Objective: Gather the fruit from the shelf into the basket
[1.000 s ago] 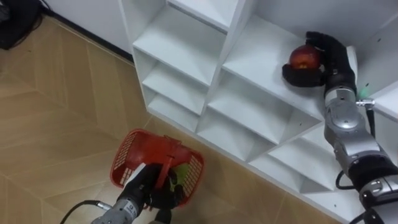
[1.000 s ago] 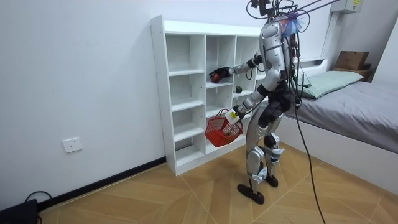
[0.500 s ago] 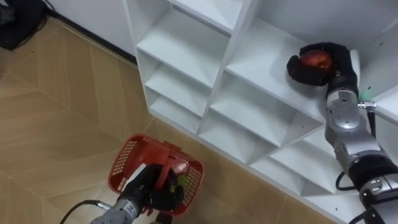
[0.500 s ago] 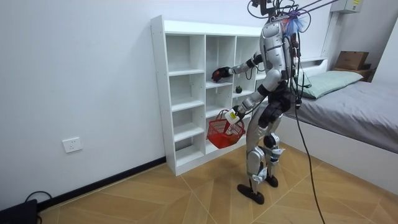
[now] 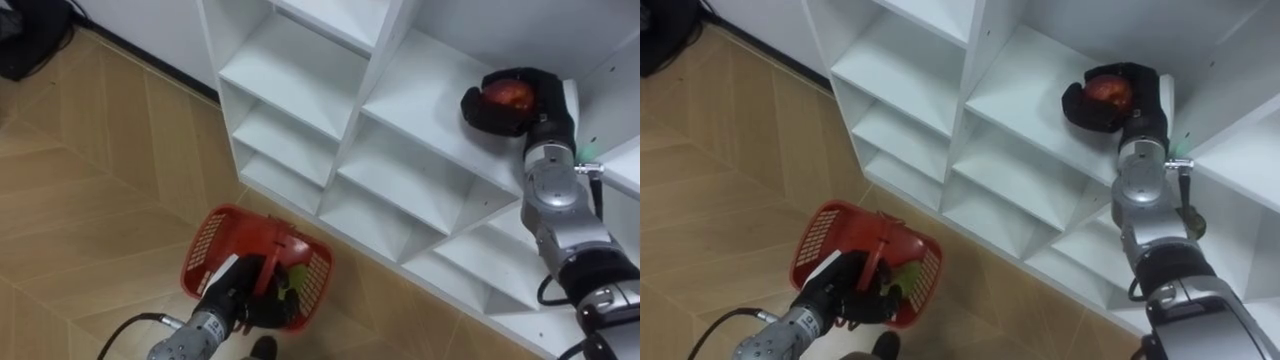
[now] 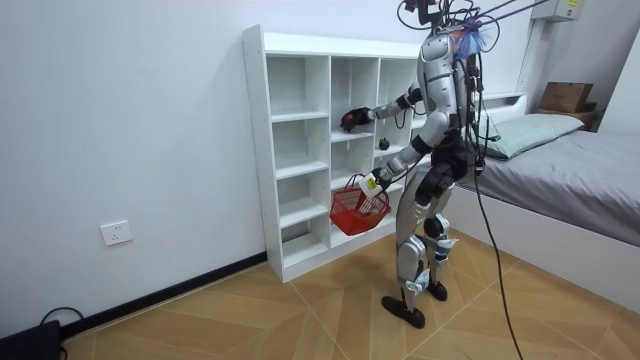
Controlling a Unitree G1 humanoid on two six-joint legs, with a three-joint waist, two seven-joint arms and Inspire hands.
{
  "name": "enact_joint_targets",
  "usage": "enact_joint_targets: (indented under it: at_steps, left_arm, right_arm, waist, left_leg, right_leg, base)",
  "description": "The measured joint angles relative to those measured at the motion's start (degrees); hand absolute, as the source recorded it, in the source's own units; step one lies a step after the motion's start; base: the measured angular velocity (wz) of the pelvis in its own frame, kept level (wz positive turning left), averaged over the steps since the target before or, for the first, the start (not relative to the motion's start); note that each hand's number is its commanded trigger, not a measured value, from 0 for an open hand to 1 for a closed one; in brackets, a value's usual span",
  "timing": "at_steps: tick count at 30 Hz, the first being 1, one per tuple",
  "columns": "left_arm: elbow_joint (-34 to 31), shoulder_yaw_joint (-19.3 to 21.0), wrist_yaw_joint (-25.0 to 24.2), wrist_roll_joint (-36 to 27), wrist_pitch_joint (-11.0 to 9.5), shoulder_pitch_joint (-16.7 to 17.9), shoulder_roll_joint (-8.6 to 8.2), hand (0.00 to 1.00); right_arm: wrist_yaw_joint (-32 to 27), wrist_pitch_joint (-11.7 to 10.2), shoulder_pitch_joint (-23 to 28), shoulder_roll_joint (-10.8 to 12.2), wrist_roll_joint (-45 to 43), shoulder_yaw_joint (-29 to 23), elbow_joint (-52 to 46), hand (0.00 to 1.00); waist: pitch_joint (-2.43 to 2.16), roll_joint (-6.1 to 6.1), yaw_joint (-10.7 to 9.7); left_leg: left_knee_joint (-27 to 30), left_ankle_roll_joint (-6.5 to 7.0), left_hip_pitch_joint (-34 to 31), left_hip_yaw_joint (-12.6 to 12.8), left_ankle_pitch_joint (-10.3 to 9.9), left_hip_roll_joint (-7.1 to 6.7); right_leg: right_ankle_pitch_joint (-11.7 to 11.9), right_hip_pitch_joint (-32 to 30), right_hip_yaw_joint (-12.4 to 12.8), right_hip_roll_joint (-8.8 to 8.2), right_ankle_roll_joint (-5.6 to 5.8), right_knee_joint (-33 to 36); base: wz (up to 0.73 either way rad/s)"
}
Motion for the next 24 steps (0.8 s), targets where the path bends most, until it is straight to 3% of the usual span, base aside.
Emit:
enact_joint_targets:
  at_steps: [9, 11, 13, 16, 19, 24]
  left_arm:
    - [-0.13, 0.02, 1.28, -2.38, -0.02, -0.08, -0.78, 1.0]
    - [-0.12, 0.08, 1.48, -2.88, -0.02, -0.43, -1.23, 1.0]
    - [-0.11, 0.02, 1.52, -5.5, -0.1, -1.13, -1.91, 1.0]
    - [-0.07, 0.01, 1.52, -7.36, -0.18, -1.19, -2.79, 1.0]
    - [-0.08, -0.06, 1.5, -7.27, -0.19, -1.07, -3.97, 1.0]
    - [-0.11, -0.1, 1.52, -7.32, -0.33, -1.11, -5.11, 1.0]
  right_arm:
    - [-0.21, -0.18, 5.74, 2.85, 1.01, -0.16, -9.87, 1.0]
    - [0.25, -0.61, 7.3, 3.28, 1.09, -0.09, -11.75, 1.0]
    - [0.41, -0.82, 9.22, 4.18, 1.26, 0.53, -14.37, 1.0]
    - [1.2, -1.08, 10.18, 5.42, 1.33, 1.65, -16.07, 1.0]
    - [2.54, -1.1, 12.24, 6.52, 1.32, 2.39, -18.52, 1.0]
    - [5.6, -0.96, 13.6, 7.68, 2.23, 2.06, -20.76, 1.0]
  waist:
    - [-0.14, 0.24, -1.67]
    - [-0.45, 0.82, -1.94]
    - [-1.14, 2.03, -2.18]
    - [-1.79, 3.5, -2.78]
    - [-2.05, 4.03, -3.3]
    - [-1.97, 4.14, -4.34]
  left_leg:
    - [-0.02, 0.0, 0.32, 0.99, -0.02, 0.15]
    - [-0.08, 0.01, 0.39, 1.26, -0.02, 0.31]
    - [-0.08, 0.01, 0.35, 1.89, -0.03, 0.42]
    - [-0.44, 0.01, 0.81, 3.01, -0.02, 0.44]
    - [-0.43, -0.01, 0.96, 3.36, -0.03, 0.56]
    - [0.01, -0.05, 0.58, 3.63, -0.05, 1.02]
  right_leg:
    - [0.0, -0.29, 1.5, 0.32, 0.0, -0.04]
    - [0.01, -0.28, 1.61, 0.31, -0.01, -0.04]
    - [0.01, -0.49, 1.87, 0.3, -0.01, 0.13]
    - [0.03, -0.85, 3.0, 0.4, -0.04, 0.55]
    - [0.03, -1.1, 3.01, 0.44, -0.05, 1.04]
    - [0.13, -1.4, 3.6, 0.67, -0.26, 0.92]
  base:
    - [-0.05]
    - [-0.06]
    - [-0.07]
    - [-0.16]
    - [-0.08]
    - [-0.02]
